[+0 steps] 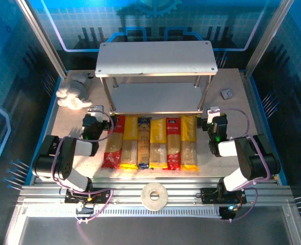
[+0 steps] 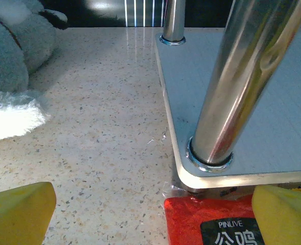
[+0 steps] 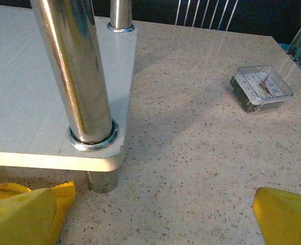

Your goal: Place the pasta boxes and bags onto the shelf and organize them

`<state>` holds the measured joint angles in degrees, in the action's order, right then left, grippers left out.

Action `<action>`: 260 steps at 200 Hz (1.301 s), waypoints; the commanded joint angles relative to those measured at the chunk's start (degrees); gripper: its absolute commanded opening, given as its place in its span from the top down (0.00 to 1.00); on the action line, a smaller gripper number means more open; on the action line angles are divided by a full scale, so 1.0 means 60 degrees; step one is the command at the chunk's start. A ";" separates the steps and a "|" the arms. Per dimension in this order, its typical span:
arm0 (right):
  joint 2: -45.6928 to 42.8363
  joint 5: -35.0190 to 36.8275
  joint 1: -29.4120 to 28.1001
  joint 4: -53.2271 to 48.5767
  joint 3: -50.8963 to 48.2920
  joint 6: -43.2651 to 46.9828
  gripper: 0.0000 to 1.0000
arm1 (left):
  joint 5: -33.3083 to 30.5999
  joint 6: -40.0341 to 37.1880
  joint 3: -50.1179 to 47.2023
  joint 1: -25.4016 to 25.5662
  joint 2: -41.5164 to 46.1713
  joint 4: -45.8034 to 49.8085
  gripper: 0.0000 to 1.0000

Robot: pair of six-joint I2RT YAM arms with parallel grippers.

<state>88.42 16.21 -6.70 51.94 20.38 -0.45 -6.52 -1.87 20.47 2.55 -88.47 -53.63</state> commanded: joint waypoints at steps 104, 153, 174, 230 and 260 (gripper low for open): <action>0.0014 -0.0005 0.0128 0.0279 0.0230 -0.0116 0.00 | 0.0581 0.0194 0.0324 -0.0317 -0.0036 0.0352 0.01; -0.0293 0.0091 0.0081 0.0247 0.0100 -0.0064 0.00 | 0.0760 0.0063 0.0864 -0.0282 0.1036 0.2248 0.16; -0.0255 0.0473 -0.0311 0.1029 -0.0229 0.0319 0.00 | 0.0419 0.0470 0.1604 -0.0061 0.2523 0.4752 0.22; -0.0323 -0.0239 0.0164 -0.0527 0.0526 -0.0065 0.01 | -0.1501 0.2079 0.2175 0.2051 0.5126 0.8190 0.23; -0.0905 -0.0144 0.0172 -0.1835 0.1093 -0.0070 0.00 | -0.1452 0.2307 0.2457 0.2182 0.5753 0.9186 0.23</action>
<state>87.42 15.77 -6.35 49.06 22.72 0.03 -12.01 8.97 32.82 15.25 -56.31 -8.82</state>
